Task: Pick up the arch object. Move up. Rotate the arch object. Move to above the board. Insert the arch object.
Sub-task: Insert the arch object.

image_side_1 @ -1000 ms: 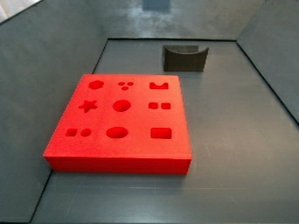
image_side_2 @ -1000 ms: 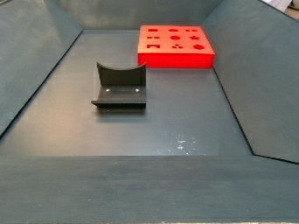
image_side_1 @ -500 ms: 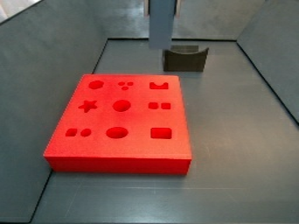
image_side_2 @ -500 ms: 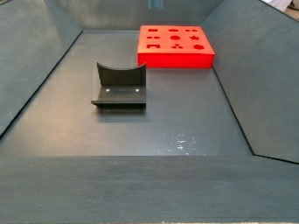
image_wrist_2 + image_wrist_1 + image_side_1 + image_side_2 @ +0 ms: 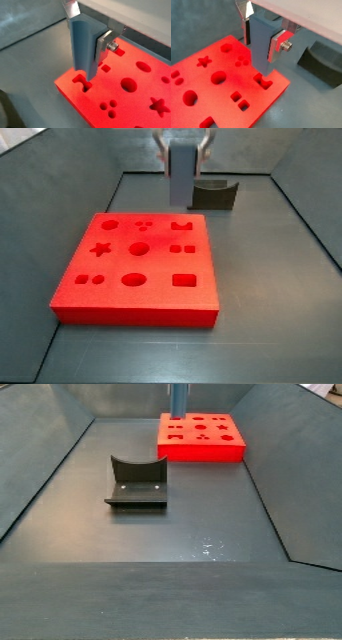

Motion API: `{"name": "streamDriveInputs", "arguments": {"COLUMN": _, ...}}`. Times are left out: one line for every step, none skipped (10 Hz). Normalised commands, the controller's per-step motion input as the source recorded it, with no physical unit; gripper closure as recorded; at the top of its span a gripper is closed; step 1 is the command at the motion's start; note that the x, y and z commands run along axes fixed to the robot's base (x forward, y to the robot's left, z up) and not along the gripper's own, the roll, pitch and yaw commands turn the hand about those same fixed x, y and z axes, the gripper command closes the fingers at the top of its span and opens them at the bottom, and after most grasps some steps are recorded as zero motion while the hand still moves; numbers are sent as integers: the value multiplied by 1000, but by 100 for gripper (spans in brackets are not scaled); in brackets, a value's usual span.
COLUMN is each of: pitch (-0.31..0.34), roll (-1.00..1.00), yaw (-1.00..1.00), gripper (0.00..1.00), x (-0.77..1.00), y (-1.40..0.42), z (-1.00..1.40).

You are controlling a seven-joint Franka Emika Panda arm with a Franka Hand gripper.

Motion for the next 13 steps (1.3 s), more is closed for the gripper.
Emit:
{"name": "streamDriveInputs", "arguments": {"pitch": 51, "roll": -160, "yaw": -3, "gripper": 100, "x": 0, "y": 66, "z": -803}}
{"name": "streamDriveInputs", "arguments": {"pitch": 41, "roll": -137, "yaw": -26, "gripper": 100, "x": 103, "y": 0, "z": -640}}
{"name": "streamDriveInputs", "arguments": {"pitch": 76, "roll": -10, "yaw": -26, "gripper": 100, "x": 174, "y": 40, "z": -337}}
{"name": "streamDriveInputs", "arguments": {"pitch": 74, "roll": 0, "yaw": -29, "gripper": 100, "x": 157, "y": 71, "z": -231}}
{"name": "streamDriveInputs", "arguments": {"pitch": 119, "roll": 0, "yaw": -63, "gripper": 100, "x": 257, "y": 89, "z": -146}}
{"name": "streamDriveInputs", "arguments": {"pitch": 71, "roll": -10, "yaw": -60, "gripper": 100, "x": 140, "y": 134, "z": -160}}
{"name": "streamDriveInputs", "arguments": {"pitch": 56, "roll": -1, "yaw": -43, "gripper": 100, "x": 129, "y": 114, "z": -166}}
{"name": "streamDriveInputs", "arguments": {"pitch": 7, "roll": 0, "yaw": 0, "gripper": 100, "x": 0, "y": 109, "z": -257}}
{"name": "streamDriveInputs", "arguments": {"pitch": -16, "roll": 0, "yaw": 0, "gripper": 100, "x": -66, "y": 23, "z": -483}}
{"name": "streamDriveInputs", "arguments": {"pitch": 0, "roll": 43, "yaw": 0, "gripper": 100, "x": -129, "y": 0, "z": -429}}
{"name": "streamDriveInputs", "arguments": {"pitch": 0, "roll": 21, "yaw": 0, "gripper": 100, "x": -129, "y": -26, "z": -360}}
{"name": "streamDriveInputs", "arguments": {"pitch": 0, "roll": 0, "yaw": 0, "gripper": 100, "x": 0, "y": -51, "z": -403}}
{"name": "streamDriveInputs", "arguments": {"pitch": 0, "roll": 0, "yaw": 0, "gripper": 100, "x": 0, "y": -80, "z": -357}}
